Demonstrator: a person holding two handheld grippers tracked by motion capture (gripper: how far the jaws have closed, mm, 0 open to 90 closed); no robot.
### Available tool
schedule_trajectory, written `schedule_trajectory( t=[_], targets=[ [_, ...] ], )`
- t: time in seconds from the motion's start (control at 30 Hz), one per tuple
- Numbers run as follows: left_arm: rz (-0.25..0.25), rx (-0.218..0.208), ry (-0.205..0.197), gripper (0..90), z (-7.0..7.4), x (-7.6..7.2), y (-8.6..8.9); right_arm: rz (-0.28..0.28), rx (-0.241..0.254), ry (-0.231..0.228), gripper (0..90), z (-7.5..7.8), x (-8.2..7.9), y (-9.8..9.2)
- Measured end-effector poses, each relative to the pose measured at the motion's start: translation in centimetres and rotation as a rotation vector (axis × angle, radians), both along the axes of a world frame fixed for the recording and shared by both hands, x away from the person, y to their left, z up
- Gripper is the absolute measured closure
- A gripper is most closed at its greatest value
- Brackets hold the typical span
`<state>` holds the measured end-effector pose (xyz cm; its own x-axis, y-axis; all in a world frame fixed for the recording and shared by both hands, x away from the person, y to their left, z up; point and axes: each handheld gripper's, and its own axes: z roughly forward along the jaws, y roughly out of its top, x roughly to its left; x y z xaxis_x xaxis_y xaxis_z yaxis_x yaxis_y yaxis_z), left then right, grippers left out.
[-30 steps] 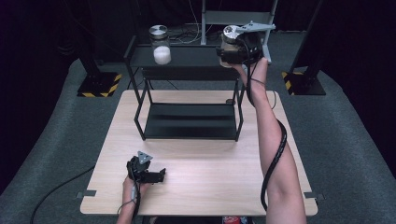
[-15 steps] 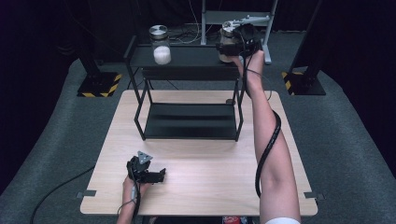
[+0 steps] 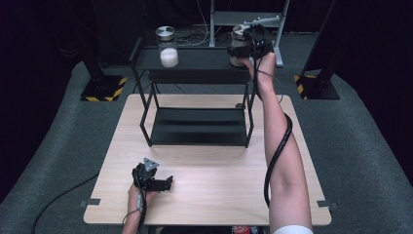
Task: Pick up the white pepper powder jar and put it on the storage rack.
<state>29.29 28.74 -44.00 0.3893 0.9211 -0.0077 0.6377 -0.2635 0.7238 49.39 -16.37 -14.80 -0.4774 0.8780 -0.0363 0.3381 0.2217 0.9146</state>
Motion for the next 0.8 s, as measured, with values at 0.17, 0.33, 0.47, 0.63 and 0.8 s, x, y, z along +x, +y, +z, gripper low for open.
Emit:
schedule_trajectory(
  t=[0.17, 0.33, 0.47, 0.63, 0.8],
  targets=[
    [0.000, 0.000, 0.000, 0.0, -0.01, -0.01, 0.00, 0.001, 0.006, 0.021, 30.2, -0.14, 0.44, -0.12],
    [0.000, 0.000, 0.000, 0.0, 0.00, 0.00, -0.01, 0.004, 0.014, 0.021, 30.2, -0.27, 0.48, -0.25],
    [0.000, 0.000, 0.000, 0.0, 0.00, 0.00, -0.01, 0.004, 0.016, 0.015, 30.1, -0.43, 0.39, -0.25],
    [0.000, 0.000, 0.000, 0.0, -0.01, 0.00, -0.01, 0.002, 0.016, 0.014, 29.3, -0.45, 0.38, -0.25],
    [-0.001, 0.001, 0.001, 0.0, 0.03, 0.13, -0.03, 0.037, -0.040, 0.036, 10.9, 0.44, -0.10, 0.09]
  ],
)
